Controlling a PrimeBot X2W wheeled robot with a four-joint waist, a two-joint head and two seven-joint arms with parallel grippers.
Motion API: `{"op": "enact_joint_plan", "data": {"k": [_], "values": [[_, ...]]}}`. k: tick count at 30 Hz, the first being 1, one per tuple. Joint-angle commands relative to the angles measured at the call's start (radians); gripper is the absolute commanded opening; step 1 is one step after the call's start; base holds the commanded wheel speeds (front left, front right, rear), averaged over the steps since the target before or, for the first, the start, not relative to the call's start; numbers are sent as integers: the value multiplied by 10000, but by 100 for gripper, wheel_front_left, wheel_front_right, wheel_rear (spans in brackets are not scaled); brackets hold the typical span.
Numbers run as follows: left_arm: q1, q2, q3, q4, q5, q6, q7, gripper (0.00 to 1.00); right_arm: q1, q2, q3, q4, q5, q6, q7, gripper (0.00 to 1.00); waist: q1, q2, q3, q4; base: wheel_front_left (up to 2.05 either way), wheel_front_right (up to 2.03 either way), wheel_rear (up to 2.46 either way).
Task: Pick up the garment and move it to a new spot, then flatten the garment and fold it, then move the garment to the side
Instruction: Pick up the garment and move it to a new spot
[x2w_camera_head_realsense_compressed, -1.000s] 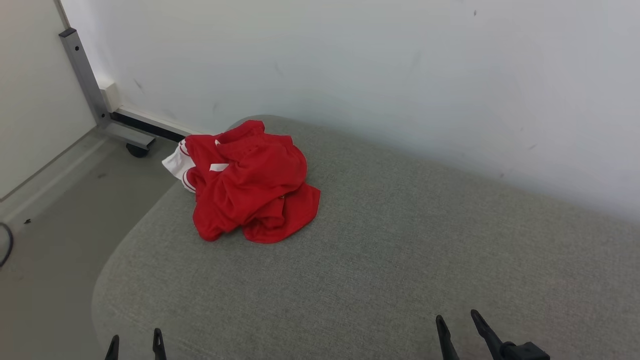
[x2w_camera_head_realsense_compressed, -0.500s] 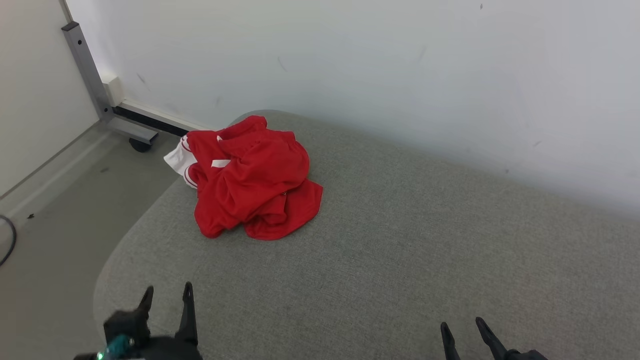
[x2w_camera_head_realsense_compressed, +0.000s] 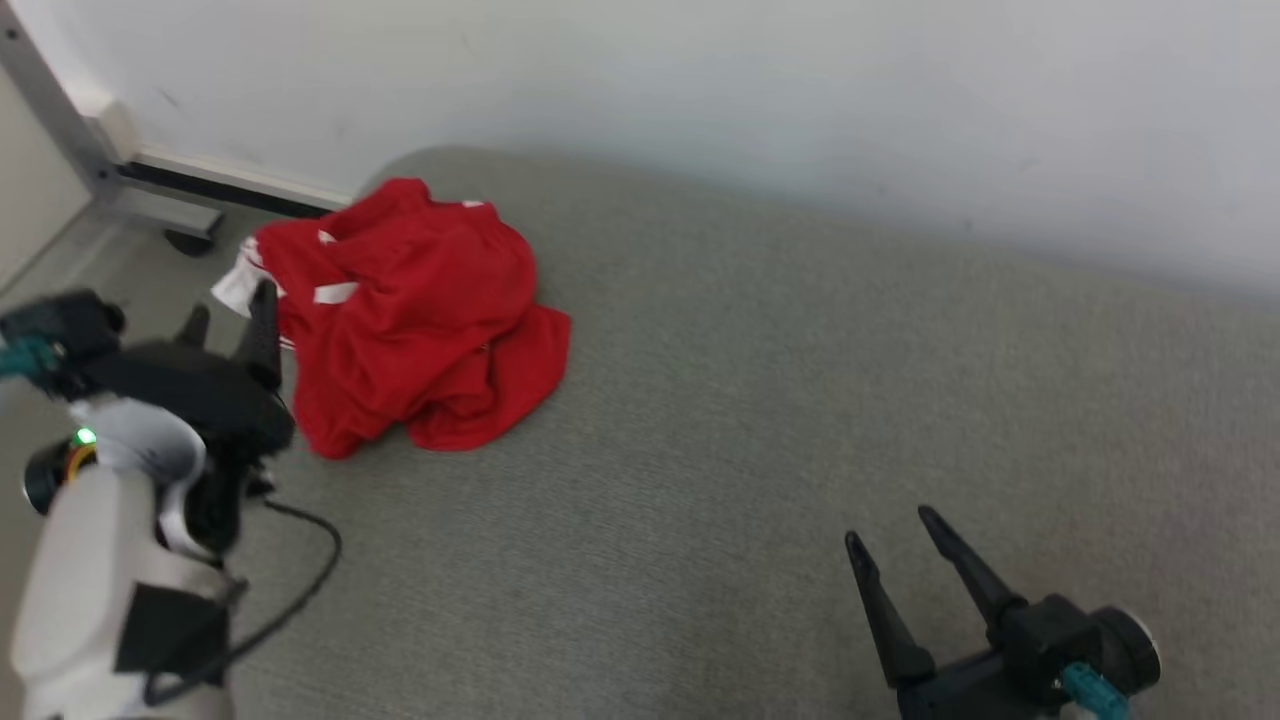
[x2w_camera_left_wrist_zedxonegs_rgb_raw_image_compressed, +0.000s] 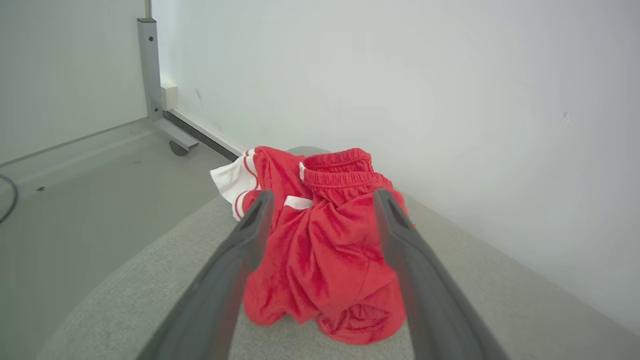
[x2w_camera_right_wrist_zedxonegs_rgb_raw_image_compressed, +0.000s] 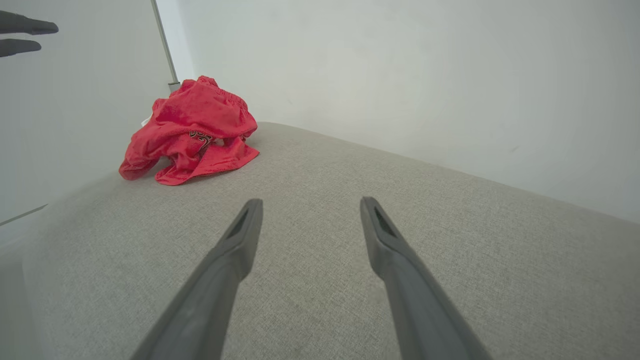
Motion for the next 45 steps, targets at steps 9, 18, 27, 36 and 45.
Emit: {"op": "enact_joint_plan", "data": {"k": [9,18,27,36,45], "values": [[-1683,983,394,-454,-975,208,2392,100,-698,-98,-86,-735,180,10,-79,100,-1,-1,3561,-2733,0,0,0],[-1664,1504,245,-1404,-932,1052,4457,100,-833,125,-268,-657,216,9,-371,100,-1,-1,4142,-3008,0,0,0],[-1233,2347,-320,-2162,512,2344,5035,9,-1168,211,-212,-429,389,9,-536,100,-1,-1,4292,-3216,0,0,0],[-1228,2678,-546,-2933,797,2391,5096,0,-1230,438,-273,14,477,9,-718,100,-1,-1,3340,-3140,0,0,0],[-1489,3006,-717,-3474,724,2003,5118,0,-848,776,-268,596,601,9,-856,100,-1,-1,1417,-3281,0,0,0]]}}
